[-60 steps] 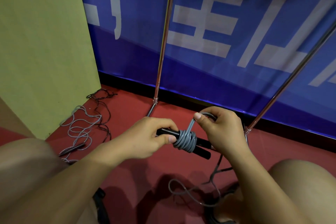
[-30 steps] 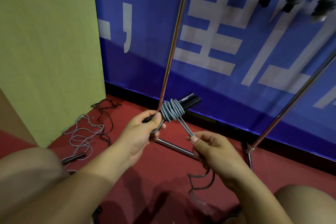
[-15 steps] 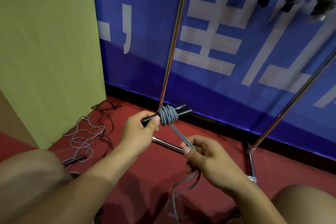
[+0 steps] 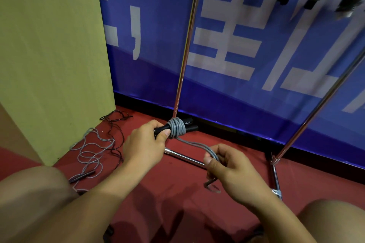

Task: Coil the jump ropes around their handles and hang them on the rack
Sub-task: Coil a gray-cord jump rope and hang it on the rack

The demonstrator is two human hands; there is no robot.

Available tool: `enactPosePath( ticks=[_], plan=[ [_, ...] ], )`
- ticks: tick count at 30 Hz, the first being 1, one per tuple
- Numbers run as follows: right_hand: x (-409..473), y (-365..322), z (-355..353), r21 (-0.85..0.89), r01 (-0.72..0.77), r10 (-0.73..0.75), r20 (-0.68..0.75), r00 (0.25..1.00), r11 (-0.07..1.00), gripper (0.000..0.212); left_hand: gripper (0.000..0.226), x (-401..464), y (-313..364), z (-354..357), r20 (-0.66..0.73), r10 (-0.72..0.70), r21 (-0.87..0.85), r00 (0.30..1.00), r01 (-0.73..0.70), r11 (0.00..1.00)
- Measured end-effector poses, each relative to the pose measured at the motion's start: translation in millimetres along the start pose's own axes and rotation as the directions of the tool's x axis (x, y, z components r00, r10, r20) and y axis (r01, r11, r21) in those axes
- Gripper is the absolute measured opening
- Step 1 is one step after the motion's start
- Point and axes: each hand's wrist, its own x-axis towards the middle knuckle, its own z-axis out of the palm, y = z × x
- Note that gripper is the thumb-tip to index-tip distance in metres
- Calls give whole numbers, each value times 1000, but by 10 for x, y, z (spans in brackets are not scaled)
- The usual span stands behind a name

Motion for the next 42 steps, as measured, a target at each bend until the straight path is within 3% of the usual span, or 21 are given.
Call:
enactPosePath(
  ticks=[11,14,19,24,35,42],
  plan=[
    [38,42,-19,46,61,-52,-175,983,997,16,18,10,-55,100,87,93,92,992,-101,991],
    [62,46,-24,87,61,-40,-224,974,994,17,15,-6,-38,89,166,136,80,977,-151,985],
    [90,39,-89,97,29,5,-338,941,995,20,11,-85,2,37,366,325,-16,872,-344,939],
    [66,-10,-106,118,-57,93,-325,941,991,22,13,-177,34,-16,468,452,-85,759,-471,878],
    [93,20,-92,237,-224,278,-221,935,945,21,8,-219,26,-72,591,481,-211,648,-452,867],
    [89,-6,-119,146,-239,260,-145,955,960,22,7,-192,22,-126,699,521,-517,491,-156,841]
  ],
)
